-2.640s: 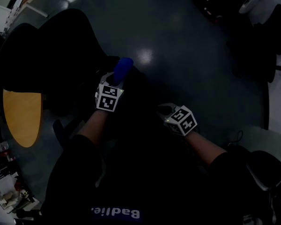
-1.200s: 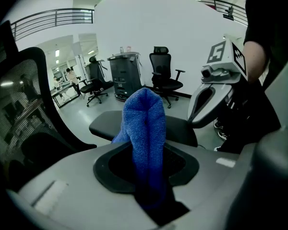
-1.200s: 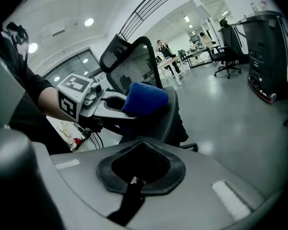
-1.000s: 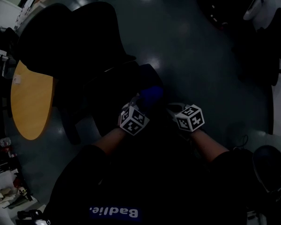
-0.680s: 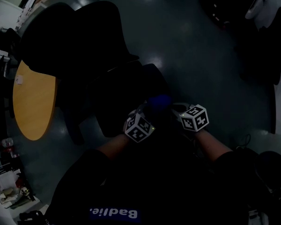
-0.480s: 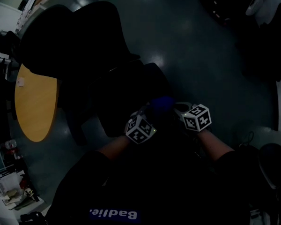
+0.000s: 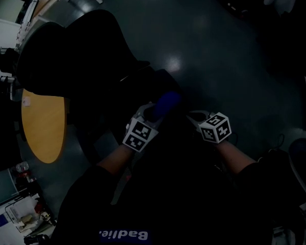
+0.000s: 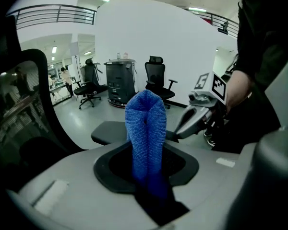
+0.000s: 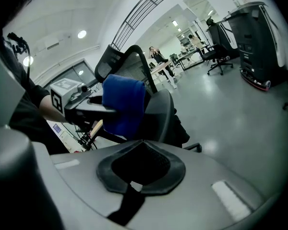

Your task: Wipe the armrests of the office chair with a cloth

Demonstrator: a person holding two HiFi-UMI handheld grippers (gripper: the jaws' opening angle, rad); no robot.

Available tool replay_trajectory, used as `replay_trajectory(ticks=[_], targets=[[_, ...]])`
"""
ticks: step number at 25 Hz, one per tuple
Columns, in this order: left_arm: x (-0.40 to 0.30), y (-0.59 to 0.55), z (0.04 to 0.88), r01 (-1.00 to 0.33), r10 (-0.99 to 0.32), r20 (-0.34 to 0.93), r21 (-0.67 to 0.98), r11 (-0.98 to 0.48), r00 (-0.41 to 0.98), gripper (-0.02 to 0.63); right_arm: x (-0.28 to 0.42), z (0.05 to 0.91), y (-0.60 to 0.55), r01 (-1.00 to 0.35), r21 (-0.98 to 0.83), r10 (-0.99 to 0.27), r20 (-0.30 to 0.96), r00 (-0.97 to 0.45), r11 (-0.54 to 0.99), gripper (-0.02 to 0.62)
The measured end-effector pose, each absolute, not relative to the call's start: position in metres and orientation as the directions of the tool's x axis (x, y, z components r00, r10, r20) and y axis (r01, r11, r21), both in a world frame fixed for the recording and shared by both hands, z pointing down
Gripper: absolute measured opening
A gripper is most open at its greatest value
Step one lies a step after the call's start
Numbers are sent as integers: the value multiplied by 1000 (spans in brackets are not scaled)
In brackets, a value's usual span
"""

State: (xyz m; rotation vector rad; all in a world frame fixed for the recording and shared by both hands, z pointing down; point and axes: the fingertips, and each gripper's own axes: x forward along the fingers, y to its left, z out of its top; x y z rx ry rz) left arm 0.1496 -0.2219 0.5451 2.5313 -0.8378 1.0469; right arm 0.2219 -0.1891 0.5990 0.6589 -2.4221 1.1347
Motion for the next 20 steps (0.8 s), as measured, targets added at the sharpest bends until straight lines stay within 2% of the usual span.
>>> replay_trajectory(ticks=[9, 20], targets=[[110, -330, 522, -711, -559, 676, -74, -699, 480, 133, 214, 596, -191, -551, -614, -262, 500, -826, 565, 3], [114, -394, 545, -748, -555, 722, -80, -659, 413, 133, 216, 593, -200, -567, -577, -299, 496, -815, 588, 3]])
